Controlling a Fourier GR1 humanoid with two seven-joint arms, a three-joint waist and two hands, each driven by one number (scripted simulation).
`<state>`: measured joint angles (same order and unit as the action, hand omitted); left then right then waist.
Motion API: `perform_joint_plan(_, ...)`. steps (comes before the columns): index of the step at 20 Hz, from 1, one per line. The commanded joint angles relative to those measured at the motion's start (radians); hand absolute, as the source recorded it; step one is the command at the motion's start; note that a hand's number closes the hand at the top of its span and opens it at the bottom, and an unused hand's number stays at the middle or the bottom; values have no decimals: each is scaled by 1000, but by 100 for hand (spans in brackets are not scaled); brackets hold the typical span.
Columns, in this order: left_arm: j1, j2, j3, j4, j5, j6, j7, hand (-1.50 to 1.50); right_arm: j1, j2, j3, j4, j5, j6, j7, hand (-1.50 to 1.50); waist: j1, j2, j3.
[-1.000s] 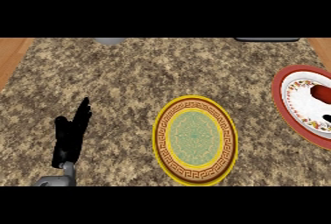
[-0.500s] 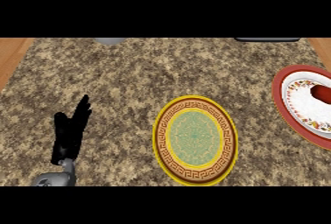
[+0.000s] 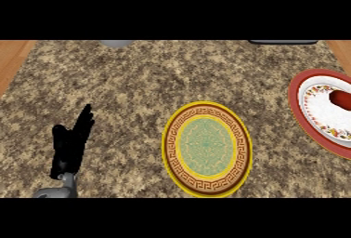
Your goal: Pick the bell pepper from the plate and place it in the plate
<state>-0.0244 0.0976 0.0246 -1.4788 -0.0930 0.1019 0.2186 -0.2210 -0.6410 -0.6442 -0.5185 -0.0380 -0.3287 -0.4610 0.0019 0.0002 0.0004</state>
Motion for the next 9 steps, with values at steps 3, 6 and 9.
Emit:
perform_joint_plan(3, 13, -13, 1, 1, 6, -10, -28, 0, -6, -59, -15, 87, -37, -11, -11, -150, 3, 1, 0)
perform_joint_plan(6, 12, -36, -35, -52, -45, 34, 40, 0, 74, -56, -6, 18, -61, 22, -13, -150, -3, -1, 0)
perform_joint_plan(9, 55, -8, 6, -10, -2, -14, -30, 0, 17, -36, 22, 85, -31, -71, -30, -150, 2, 0, 0)
